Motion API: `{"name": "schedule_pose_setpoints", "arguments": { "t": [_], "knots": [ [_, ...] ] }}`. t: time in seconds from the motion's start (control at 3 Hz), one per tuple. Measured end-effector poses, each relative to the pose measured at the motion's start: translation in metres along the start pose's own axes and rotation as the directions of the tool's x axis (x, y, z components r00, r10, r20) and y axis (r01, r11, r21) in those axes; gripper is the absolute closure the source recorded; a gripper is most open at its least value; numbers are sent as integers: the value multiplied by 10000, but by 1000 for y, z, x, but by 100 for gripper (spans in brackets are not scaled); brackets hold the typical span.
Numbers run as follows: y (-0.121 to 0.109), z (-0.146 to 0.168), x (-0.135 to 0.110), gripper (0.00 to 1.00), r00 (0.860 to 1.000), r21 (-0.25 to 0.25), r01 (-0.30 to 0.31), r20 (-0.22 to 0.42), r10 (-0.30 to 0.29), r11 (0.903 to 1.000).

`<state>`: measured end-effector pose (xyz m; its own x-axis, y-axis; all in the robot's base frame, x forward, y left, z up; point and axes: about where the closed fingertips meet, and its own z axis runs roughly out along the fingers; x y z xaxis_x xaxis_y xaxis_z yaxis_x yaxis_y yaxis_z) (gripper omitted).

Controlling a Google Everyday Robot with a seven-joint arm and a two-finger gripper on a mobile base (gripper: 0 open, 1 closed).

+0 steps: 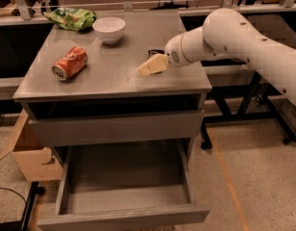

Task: Place rxbar chocolate into middle drawer

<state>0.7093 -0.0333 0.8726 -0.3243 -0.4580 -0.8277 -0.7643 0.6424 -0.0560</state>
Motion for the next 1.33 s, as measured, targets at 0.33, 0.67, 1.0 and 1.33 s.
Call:
{"name": "schedule_pose_setpoints", "arguments": {
  "t": [0.33,0.67,1.0,1.33],
  "knots": [
    [0,20,-5,0,9990,-178,-388,201,392,9991],
    [1,34,-3,0,9979,-107,-641,122,642,9979],
    [0,43,1,18,9962,14,-863,121,863,9963],
    [-3,45,5,41,9925,87,-1166,384,1162,9931]
  ]
}}
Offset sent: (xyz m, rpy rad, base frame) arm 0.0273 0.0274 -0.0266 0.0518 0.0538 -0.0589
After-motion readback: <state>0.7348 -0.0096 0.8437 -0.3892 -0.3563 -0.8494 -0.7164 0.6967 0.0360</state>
